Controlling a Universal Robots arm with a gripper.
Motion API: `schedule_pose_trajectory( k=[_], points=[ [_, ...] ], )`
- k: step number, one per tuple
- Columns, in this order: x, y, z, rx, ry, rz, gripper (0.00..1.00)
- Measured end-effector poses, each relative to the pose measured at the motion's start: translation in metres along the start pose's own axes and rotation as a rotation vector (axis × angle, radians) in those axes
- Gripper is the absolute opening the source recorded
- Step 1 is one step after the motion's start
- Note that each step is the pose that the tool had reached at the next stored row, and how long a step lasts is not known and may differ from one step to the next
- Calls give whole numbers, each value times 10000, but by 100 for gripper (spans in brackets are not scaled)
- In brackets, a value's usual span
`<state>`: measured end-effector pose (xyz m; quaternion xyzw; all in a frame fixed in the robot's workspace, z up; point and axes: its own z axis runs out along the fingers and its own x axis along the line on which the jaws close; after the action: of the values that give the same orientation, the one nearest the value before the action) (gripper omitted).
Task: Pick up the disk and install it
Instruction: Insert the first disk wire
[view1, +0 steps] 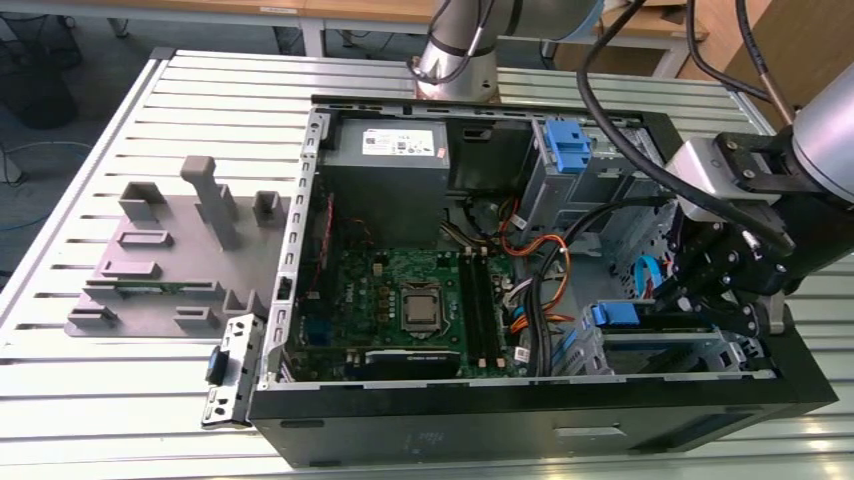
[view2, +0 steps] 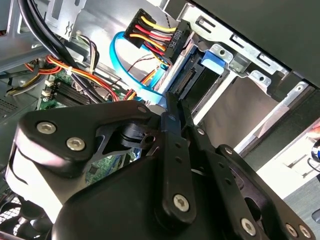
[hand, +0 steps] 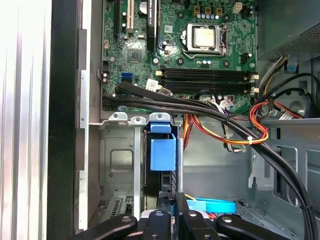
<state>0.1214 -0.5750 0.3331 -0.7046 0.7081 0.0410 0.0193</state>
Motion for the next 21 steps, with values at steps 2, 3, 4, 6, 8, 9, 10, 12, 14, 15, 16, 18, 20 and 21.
schedule_pose_trajectory(
  k=[2,3,4,6,8,9,10,12,14,15,16,18,20,21],
  points=[
    [2,-1,19,0,-5,0,16],
    [3,-1,30,0,-2,0,16],
    [3,-1,37,0,1,0,16],
    [3,-1,39,0,4,0,16],
    [4,-1,43,-1,-1,0,16],
    [4,-1,44,-1,-2,0,16],
    [4,-1,44,0,-1,0,16],
    [4,-2,48,1,-10,-1,17],
    [4,-2,49,0,-8,-1,23],
    [4,-2,49,0,-8,0,23],
    [4,-2,49,0,-5,0,30],
    [4,-2,48,0,-2,0,30],
    [4,-1,43,0,-2,0,30],
    [2,-1,29,0,-2,0,30]
  ],
)
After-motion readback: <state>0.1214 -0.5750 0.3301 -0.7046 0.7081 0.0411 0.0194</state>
